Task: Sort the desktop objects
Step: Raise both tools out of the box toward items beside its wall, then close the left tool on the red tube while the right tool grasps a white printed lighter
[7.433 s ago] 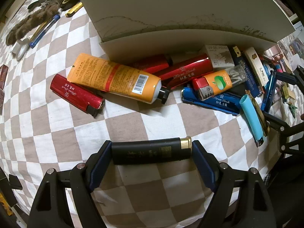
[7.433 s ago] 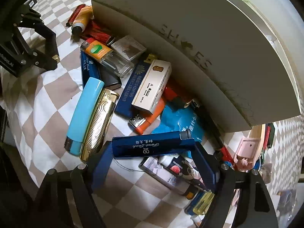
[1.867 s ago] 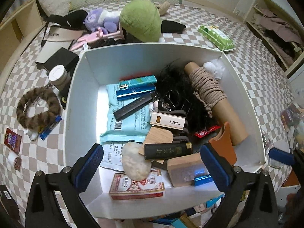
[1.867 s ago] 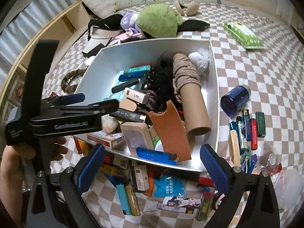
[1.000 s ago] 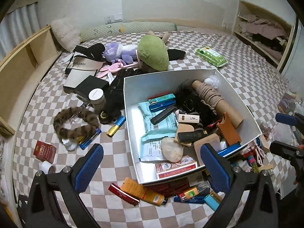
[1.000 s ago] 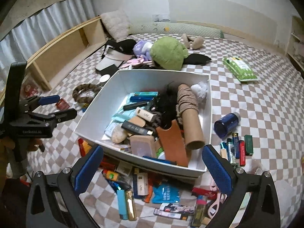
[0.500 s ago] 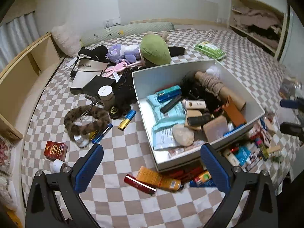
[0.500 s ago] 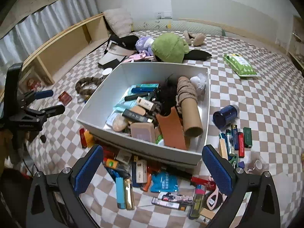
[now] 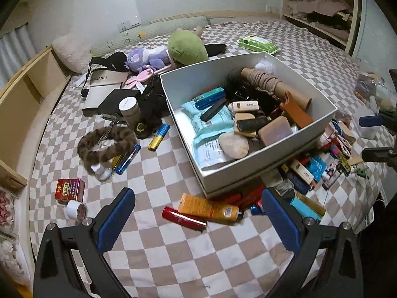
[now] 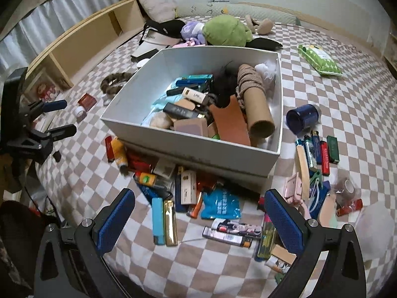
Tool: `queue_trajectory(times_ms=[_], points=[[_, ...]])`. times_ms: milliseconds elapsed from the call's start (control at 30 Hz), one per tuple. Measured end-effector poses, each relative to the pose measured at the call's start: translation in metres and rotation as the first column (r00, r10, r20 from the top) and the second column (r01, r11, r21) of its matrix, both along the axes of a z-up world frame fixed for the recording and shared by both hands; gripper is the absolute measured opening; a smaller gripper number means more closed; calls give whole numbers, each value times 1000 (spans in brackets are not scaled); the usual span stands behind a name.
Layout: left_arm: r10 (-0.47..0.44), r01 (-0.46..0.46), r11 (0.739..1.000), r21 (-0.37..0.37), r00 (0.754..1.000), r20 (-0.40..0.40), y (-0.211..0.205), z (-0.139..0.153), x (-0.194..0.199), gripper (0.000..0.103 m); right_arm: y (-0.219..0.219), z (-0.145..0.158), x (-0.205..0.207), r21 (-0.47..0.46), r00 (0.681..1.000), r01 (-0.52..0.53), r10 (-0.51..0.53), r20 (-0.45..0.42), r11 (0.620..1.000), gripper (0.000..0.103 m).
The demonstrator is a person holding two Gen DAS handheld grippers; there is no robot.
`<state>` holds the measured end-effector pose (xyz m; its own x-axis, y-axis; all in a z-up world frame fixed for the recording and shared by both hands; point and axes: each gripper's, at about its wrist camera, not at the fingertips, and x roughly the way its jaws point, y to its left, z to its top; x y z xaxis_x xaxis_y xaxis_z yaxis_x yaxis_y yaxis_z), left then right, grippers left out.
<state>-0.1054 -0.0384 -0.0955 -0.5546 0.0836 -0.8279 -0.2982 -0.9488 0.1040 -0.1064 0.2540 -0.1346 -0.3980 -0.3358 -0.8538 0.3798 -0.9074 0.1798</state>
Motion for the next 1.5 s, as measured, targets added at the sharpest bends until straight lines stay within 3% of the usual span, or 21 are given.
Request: queue_trajectory(times_ms=[233,500,733,933,1167,1200,1233,1367,1500], points=[[-52,52,999,-4,999,8,-20,-16,16,103,7,-5,9,-53,998,23,-20,55,998,103],[-134,139,989,-47,985,110,-31,-70,15,103,0,-21,14,-38,993,-1,6,118,999,103],[-125,138,989,-42,966,226,-27,-107,-9,101,9,-47,19,-61,970,42,-26,242,997,103],[-148,174,982,-79,955,258,-21,-128,-21,101,28,-69,16,-89,943,94,-60,327,992,103],[-215,250,964,-95,936,278,-9,-143,-21,101,24,-90,19,-47,946,48,-30,323,998,103],[-223,259,961,-95,932,287,-8,-146,-21,99,24,-92,18,-35,946,48,-34,322,998,103],[-227,265,960,-93,928,294,-7,-148,-21,88,23,-95,18,-23,947,49,-39,320,999,103],[-227,257,964,-70,929,292,-10,-147,-20,86,22,-105,17,25,949,51,-56,311,998,96],[-231,257,965,-54,928,293,-12,-144,-16,74,21,-116,15,73,950,53,-73,302,996,95]])
